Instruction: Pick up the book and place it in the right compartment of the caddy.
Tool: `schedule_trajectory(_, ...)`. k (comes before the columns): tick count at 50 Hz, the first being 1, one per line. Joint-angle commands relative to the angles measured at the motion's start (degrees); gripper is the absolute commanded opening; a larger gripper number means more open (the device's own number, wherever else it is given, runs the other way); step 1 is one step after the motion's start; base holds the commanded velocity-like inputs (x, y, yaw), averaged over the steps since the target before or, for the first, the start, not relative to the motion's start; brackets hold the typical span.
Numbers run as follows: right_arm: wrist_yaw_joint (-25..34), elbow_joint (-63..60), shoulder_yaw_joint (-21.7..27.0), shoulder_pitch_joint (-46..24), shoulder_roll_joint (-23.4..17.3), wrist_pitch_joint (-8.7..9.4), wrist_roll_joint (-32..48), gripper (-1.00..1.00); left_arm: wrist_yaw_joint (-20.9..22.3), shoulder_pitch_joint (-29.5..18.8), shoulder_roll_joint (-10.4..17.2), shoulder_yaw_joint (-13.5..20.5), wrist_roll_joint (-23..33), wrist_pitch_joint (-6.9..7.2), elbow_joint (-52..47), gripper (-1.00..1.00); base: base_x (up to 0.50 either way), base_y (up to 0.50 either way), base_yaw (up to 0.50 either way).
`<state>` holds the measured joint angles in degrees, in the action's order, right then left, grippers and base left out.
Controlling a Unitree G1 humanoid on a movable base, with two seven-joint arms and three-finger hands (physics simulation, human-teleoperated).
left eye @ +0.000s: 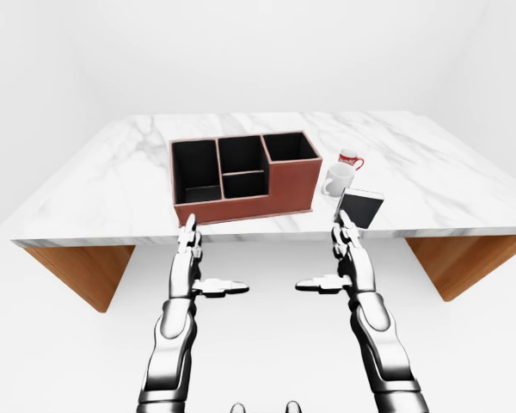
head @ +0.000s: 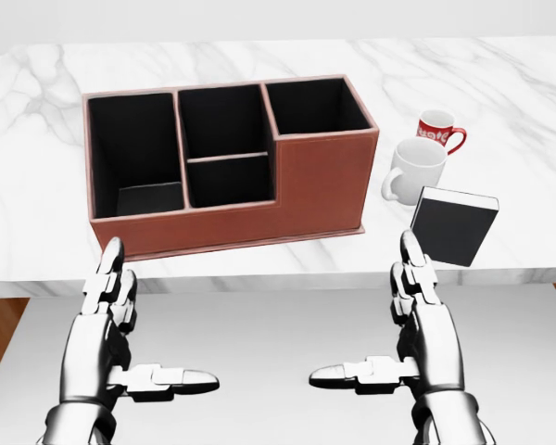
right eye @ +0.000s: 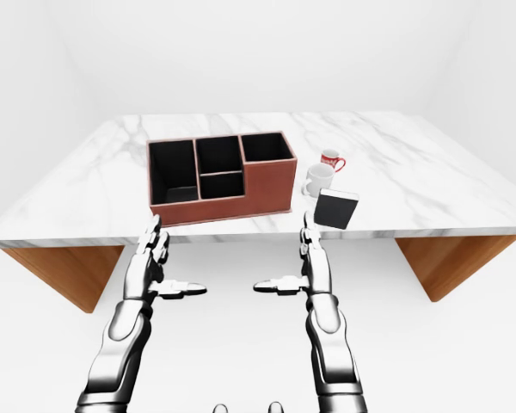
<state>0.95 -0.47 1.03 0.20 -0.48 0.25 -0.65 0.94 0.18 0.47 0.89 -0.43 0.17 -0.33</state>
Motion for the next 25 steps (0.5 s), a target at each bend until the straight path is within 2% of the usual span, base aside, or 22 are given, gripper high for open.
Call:
schedule_trajectory(1,1.61,-0.26,1.8,0.45,-0.84,-0.03,-0.99,1.0,1.57,0.64,0.75,1.46,-0.5,0.32,-1.0,1.0,0.0,0.0,0.0)
schedule_trajectory(6,1.64,-1.57,1.84,0.82,-0.86,0.87,-0.97,1.0,1.6,1.12,0.63,1.26,-0.3,0.79,-1.99,1.0,0.0,0.0,0.0)
schedule_trajectory(9,1.64,-2.29,1.94,1.08,-0.9,1.21,-0.86,1.0,1.65,0.98,0.7,1.26,-0.01,0.35,-1.37,1.0,0.0,0.0,0.0)
schedule_trajectory(11,1.73,-3.81,2.7,1.07,-1.23,2.09,-1.26,1.0,1.83,1.02,0.92,1.82,-0.44,1.07,-2.4,1.0,0.0,0.0,0.0)
schedule_trajectory(12,1.5,-5.47,3.66,1.13,-1.42,3.24,-1.99,1.0,1.97,1.08,1.14,2.31,-0.84,1.94,-3.51,1.0,0.0,0.0,0.0)
schedule_trajectory(13,1.33,-8.91,5.49,1.31,-2.15,4.75,-3.13,1.0,2.28,0.83,1.85,3.77,-1.9,3.96,-5.69,1.0,0.0,0.0,0.0)
schedule_trajectory(14,1.32,-10.32,6.41,1.43,-2.3,4.75,-3.79,1.0,2.12,0.57,2.12,4.69,-2.22,4.61,-6.3,1.0,0.0,0.0,0.0)
schedule_trajectory(16,1.02,-13.26,8.73,1.37,-3.05,4.75,-4.68,1.0,1.71,-0.33,3.15,7.14,-2.97,4.83,-7.1,1.0,0.0,0.0,0.0)
schedule_trajectory(17,0.8,-14.68,10.11,1.3,-3.36,4.75,-5.38,1.0,-0.09,-0.65,3.87,7.83,-0.2,3.47,-6.59,1.0,0.0,0.0,0.0)
schedule_trajectory(18,1.19,-16.04,11.81,1.3,-3.81,4.75,-6.81,1.0,-1.04,-1.11,4.44,8.89,0.88,2.78,-6.31,1.0,0.0,0.0,0.0)
schedule_trajectory(19,1.29,-17.92,14.28,1.98,-4.54,4.75,-7.94,1.0,-0.24,-1.86,4.26,12.33,-5.58,4.83,-8.41,1.0,0.0,0.0,0.0)
schedule_trajectory(25,2.17,-24.86,23.29,3.35,-5.81,4.75,-14.42,1.0,-4.33,-2.99,7.23,20.44,-15.1,4.83,-10.61,1.0,0.0,0.0,0.0)
